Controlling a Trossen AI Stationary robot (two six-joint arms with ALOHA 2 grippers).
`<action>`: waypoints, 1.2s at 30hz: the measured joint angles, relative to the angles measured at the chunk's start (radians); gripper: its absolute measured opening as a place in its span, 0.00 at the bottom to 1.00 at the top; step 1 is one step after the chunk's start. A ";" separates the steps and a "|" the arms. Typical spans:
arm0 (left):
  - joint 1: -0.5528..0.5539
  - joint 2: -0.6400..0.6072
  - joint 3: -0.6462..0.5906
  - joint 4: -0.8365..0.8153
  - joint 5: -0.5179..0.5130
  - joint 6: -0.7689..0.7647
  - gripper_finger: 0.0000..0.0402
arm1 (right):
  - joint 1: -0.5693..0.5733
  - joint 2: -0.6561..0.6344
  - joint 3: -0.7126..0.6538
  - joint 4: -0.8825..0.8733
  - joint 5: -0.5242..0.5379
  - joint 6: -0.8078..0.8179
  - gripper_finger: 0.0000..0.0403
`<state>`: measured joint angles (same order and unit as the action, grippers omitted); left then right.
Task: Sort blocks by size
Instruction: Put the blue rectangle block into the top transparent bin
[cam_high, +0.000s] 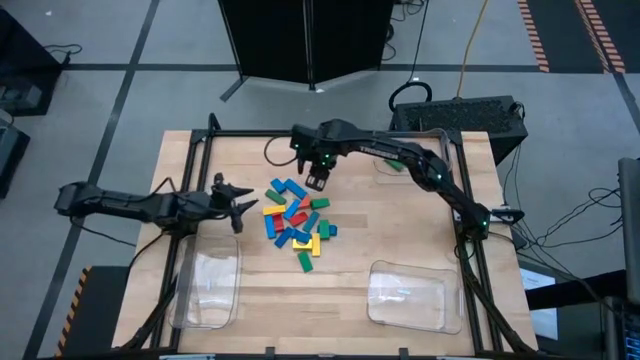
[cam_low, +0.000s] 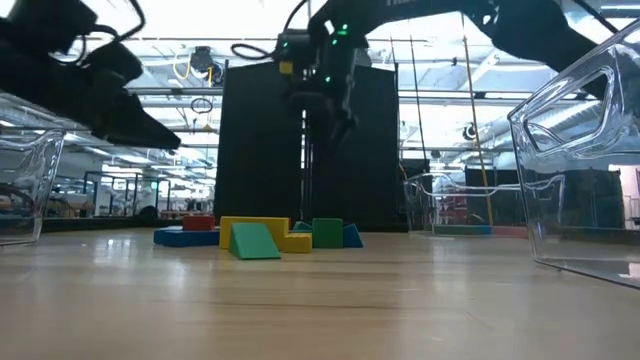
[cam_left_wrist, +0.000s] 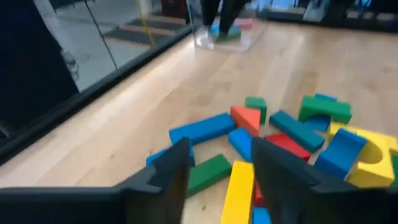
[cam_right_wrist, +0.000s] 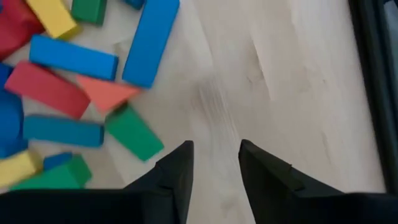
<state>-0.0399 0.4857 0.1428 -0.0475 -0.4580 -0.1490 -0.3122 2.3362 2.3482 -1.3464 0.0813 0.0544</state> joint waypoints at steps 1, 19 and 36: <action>0.010 0.031 0.014 0.001 0.001 0.002 0.52 | -0.001 -0.013 0.000 -0.016 0.000 -0.008 0.30; 0.435 0.603 0.368 0.000 0.488 0.411 0.69 | -0.029 -0.205 0.000 -0.111 0.002 -0.049 0.30; 0.573 1.011 0.640 -0.173 0.627 0.775 0.69 | -0.063 -0.475 -0.389 0.001 -0.004 -0.097 0.30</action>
<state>0.5332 1.4965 0.7830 -0.2210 0.1695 0.6257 -0.3755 1.8616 1.9590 -1.3454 0.0777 -0.0425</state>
